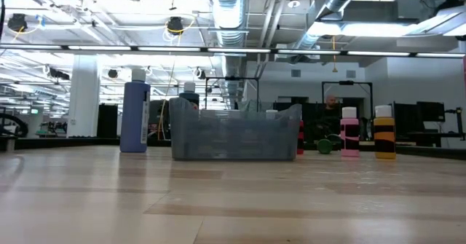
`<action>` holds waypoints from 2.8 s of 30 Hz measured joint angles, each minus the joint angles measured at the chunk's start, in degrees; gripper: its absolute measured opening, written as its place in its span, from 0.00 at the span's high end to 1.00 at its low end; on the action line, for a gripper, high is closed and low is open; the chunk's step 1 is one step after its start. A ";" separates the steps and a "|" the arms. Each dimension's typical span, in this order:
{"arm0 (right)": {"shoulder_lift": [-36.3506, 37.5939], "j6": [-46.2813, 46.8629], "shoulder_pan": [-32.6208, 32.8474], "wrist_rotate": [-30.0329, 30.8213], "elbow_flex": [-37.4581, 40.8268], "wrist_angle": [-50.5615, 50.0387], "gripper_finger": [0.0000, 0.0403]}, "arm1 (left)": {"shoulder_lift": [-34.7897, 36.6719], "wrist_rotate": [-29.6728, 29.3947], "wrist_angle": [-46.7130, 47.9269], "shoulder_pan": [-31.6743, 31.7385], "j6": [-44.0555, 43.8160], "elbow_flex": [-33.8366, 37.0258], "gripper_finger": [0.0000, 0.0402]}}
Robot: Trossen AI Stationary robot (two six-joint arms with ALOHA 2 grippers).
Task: Pick & Place Paint Supplies
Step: Put the silver paintbrush into the red cup, then put the large purple paint bottle into the black bin
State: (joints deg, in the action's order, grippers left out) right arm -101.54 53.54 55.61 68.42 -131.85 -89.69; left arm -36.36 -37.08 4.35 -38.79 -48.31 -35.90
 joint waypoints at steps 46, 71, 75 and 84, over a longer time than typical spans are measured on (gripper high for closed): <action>0.00 10.77 -11.58 -1.03 -0.02 1.97 0.71 | 1.69 -29.38 -5.50 -46.29 25.30 9.44 1.00; 0.00 9.50 -11.56 -1.04 -0.02 1.93 0.71 | -2.38 -29.73 -5.80 -45.90 21.24 9.44 0.78; 0.00 9.30 -11.79 -1.03 -0.02 1.92 0.71 | -2.21 -35.09 -9.46 -44.44 22.37 8.85 0.69; 0.00 5.66 -14.93 -1.03 -0.02 1.88 0.71 | -0.06 -37.97 -10.53 -32.57 33.15 -1.93 0.61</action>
State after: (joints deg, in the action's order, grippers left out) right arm -101.54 59.20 40.68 67.40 -131.87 -87.81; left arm -36.42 -75.05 -6.17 -71.36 -15.15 -37.83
